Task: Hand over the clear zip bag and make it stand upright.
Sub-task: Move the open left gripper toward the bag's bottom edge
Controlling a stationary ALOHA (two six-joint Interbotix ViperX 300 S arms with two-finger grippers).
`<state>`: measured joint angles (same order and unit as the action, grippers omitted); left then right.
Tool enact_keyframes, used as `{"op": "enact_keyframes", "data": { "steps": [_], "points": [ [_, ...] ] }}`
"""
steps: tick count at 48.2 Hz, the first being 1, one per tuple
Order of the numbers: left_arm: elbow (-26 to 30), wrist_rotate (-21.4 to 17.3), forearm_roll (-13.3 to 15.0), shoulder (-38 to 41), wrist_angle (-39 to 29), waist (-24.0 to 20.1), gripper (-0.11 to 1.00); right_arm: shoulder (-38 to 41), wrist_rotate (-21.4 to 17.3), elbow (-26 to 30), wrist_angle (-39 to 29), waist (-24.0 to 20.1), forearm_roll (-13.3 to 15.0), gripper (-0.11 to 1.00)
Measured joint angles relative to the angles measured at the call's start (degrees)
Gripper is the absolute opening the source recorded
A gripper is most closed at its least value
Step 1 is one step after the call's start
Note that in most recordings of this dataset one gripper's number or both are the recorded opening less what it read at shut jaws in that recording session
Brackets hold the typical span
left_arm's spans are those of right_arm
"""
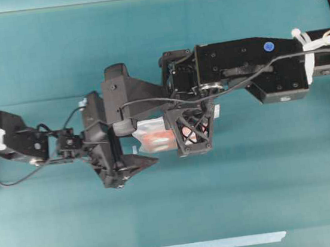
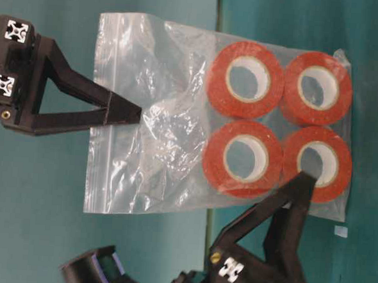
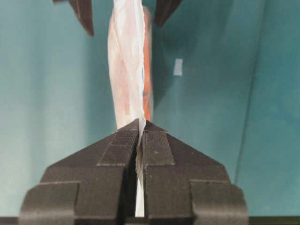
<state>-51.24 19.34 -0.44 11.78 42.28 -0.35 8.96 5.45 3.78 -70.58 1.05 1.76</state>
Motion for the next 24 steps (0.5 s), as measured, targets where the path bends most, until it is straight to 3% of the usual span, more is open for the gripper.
{"op": "enact_keyframes", "data": {
  "steps": [24],
  "points": [
    [4.13, -0.09, 0.00, 3.08, 0.00, -2.02, 0.96, 0.00, -0.18, -0.26, 0.00, 0.00, 0.00, 0.03]
  ]
}}
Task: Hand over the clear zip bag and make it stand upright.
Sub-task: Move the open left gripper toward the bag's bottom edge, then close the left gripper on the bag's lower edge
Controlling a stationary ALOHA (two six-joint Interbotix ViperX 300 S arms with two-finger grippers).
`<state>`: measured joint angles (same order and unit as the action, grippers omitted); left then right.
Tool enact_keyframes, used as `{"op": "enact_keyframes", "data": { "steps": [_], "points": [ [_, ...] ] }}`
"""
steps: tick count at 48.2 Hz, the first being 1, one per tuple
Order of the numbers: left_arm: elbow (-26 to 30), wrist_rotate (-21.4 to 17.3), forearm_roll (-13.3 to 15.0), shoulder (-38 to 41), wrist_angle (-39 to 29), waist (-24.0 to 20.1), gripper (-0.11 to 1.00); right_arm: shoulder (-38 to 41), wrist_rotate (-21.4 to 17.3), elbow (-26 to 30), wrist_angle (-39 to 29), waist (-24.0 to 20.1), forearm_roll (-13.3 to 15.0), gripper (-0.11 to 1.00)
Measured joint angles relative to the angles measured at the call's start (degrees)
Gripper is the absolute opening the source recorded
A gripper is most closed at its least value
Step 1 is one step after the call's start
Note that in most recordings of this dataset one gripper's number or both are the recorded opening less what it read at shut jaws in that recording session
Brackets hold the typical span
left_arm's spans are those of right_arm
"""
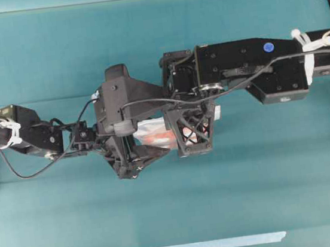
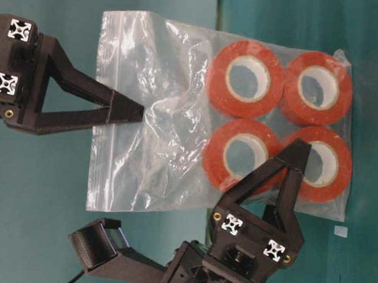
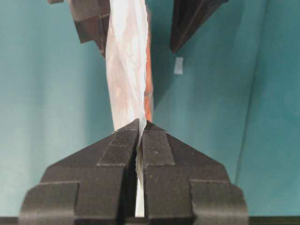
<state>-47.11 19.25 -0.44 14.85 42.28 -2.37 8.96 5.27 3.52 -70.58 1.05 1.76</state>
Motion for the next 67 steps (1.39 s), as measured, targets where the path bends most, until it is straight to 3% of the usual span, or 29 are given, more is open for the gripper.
{"op": "enact_keyframes", "data": {
  "steps": [33, 38, 44, 47, 52, 67],
  "points": [
    [2.20, 0.00, 0.00, 1.49, -0.35, 0.00, 0.86, 0.00, 0.09, -0.62, 0.62, 0.00, 0.00, 0.03],
    [2.37, 0.09, 0.00, 1.49, -1.49, 0.09, 0.75, 0.00, 0.00, -0.70, 0.79, 0.00, 0.00, 0.03],
    [3.08, 0.00, 0.00, 1.58, -3.25, 0.62, 0.40, 0.09, 0.00, -0.79, 0.79, 0.00, 0.00, 0.03],
    [3.34, -0.53, 0.00, 1.67, -3.78, 0.70, 0.27, 0.00, 0.00, -0.88, 0.79, 0.00, 0.00, 0.03],
    [3.43, -1.85, 0.00, 1.67, -4.04, 0.62, 0.27, 0.00, 0.00, -0.88, 0.88, 0.00, 0.00, 0.03],
    [3.52, -10.72, 0.00, 1.67, -4.48, 1.14, 0.27, 0.00, 0.00, -1.05, 0.88, 0.00, -0.09, 0.03]
  ]
}}
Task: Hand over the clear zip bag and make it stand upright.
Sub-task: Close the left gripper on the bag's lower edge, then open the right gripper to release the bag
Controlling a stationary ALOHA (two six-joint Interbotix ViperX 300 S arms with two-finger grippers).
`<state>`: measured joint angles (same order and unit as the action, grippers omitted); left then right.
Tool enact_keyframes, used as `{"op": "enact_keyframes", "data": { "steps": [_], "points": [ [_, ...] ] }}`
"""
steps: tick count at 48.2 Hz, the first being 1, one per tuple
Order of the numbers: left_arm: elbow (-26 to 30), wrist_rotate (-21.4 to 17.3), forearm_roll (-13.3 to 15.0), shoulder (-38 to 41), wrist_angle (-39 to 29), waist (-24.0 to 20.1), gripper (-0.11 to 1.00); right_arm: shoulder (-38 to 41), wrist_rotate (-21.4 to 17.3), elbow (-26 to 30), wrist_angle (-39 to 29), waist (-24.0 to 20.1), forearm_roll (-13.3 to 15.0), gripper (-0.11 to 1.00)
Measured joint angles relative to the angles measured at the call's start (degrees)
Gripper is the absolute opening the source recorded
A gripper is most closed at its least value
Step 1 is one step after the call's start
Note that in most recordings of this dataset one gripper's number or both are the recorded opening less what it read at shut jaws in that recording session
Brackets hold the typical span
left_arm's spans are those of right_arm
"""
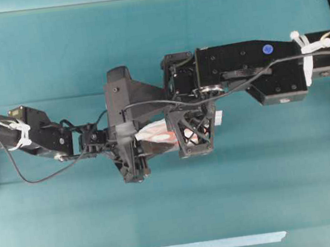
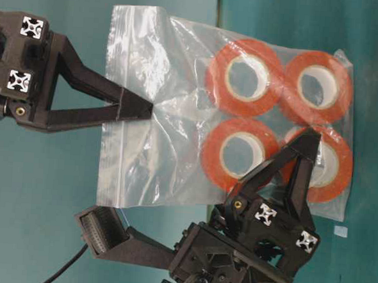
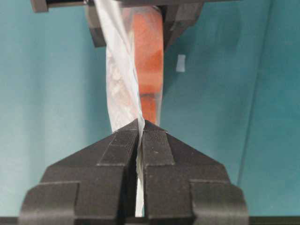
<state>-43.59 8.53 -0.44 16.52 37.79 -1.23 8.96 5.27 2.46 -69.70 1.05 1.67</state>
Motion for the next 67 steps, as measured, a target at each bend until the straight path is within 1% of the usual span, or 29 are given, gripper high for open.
{"op": "enact_keyframes", "data": {
  "steps": [4, 29, 32, 34, 37, 40, 44, 46, 48, 50, 53, 61, 67],
  "points": [
    [-0.09, -0.88, 0.00, 0.00, -0.26, 0.00, 0.27, 0.00, -0.18, 0.00, -0.09, 0.00, -0.09, 0.03],
    [-0.09, -2.11, 0.00, 0.00, -0.97, 0.00, 0.27, 0.00, -2.11, -0.09, 0.53, -0.35, -0.18, 0.04],
    [-0.09, -2.11, 0.00, 0.00, -1.05, 0.00, 0.27, 0.00, -2.11, -0.09, 0.35, -0.62, -0.35, 0.10],
    [-0.09, -2.20, 0.00, 0.00, -1.14, 0.00, 0.27, 0.00, -2.11, -0.09, -0.09, -0.70, -0.79, 0.17],
    [-0.18, -2.20, 0.00, 0.00, -1.32, 0.00, 0.27, 0.00, -2.20, -0.26, -0.79, -0.88, -1.85, 0.32],
    [-0.26, -2.64, 0.00, 0.00, -1.41, 0.00, 0.27, 0.00, -2.20, -0.26, -1.41, -1.23, -2.81, 0.52],
    [-0.44, -3.34, 0.00, 0.00, -1.41, 0.00, 0.27, 0.00, -2.29, -0.35, -2.02, -1.58, -3.34, 0.75],
    [-0.53, -3.78, 0.00, 0.00, -1.49, 0.00, 0.27, 0.00, -2.37, -0.35, -2.20, -1.76, -3.43, 0.84],
    [-0.70, -3.96, 0.00, 0.00, -1.49, 0.00, 0.27, 0.00, -2.55, -0.35, -2.20, -1.93, -3.43, 0.90],
    [-0.79, -4.13, 0.00, 0.00, -1.49, -0.09, 0.27, 0.00, -2.72, -0.26, -2.29, -2.02, -3.43, 0.90],
    [-0.88, -4.31, 0.00, -0.09, -1.49, 0.00, 0.27, 0.00, -2.99, -0.35, -2.29, -2.20, -3.43, 0.87],
    [-0.88, -5.01, 0.00, 0.00, -2.02, 0.00, 0.27, -0.18, -6.42, -0.53, -2.37, -2.37, -3.25, 0.87],
    [-0.88, -5.01, 0.00, -0.09, -2.11, 0.00, 0.27, -1.41, -7.91, -1.49, -2.37, -2.37, -2.46, 0.87]
  ]
}}
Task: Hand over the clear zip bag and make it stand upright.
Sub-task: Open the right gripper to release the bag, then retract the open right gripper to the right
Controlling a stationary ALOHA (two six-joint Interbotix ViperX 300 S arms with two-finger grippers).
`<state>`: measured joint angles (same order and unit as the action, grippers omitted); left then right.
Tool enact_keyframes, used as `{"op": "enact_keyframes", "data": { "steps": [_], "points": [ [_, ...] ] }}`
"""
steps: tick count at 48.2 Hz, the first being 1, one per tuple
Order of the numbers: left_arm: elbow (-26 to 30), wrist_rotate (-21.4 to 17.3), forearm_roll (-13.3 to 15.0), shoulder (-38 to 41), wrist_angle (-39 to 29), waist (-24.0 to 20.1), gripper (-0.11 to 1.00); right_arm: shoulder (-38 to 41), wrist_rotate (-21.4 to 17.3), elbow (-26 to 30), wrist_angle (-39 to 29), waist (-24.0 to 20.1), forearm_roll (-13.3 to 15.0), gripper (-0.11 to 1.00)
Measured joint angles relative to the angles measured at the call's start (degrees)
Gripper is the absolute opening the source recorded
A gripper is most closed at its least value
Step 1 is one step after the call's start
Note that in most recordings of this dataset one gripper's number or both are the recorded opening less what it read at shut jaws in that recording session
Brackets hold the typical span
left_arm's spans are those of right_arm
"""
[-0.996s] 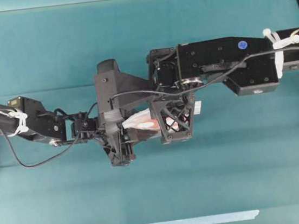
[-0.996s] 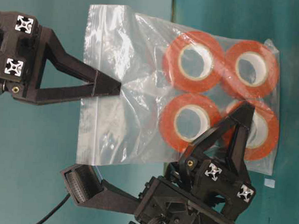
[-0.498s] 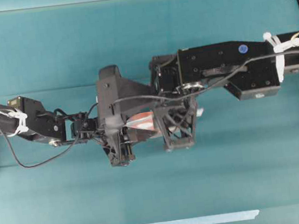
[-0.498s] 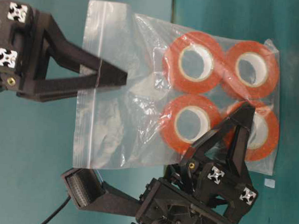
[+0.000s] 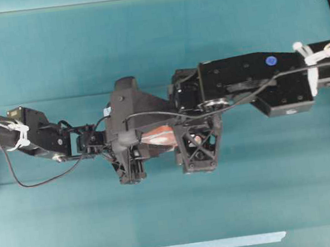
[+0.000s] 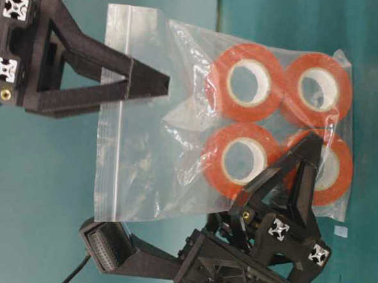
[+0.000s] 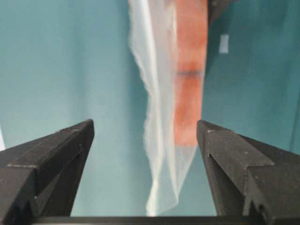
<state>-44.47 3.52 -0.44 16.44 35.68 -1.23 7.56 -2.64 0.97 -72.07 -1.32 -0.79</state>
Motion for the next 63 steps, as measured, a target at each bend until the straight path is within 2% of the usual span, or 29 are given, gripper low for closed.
{"op": "enact_keyframes", "data": {
  "steps": [18, 40, 63],
  "points": [
    [0.00, 0.00, 0.00, 0.00, -0.88, 0.00, 0.27, -8.09, -3.96, -7.91, 2.02, 0.79, 0.44, 0.87],
    [0.09, -0.18, 0.00, -0.35, -2.81, 0.00, 0.27, -17.49, -6.68, -17.49, 6.42, 0.79, 0.44, 0.86],
    [0.18, -0.18, 0.00, -0.88, -3.96, -0.09, 0.27, -23.38, -6.77, -24.61, 17.49, 0.00, 0.44, 0.86]
  ]
}}
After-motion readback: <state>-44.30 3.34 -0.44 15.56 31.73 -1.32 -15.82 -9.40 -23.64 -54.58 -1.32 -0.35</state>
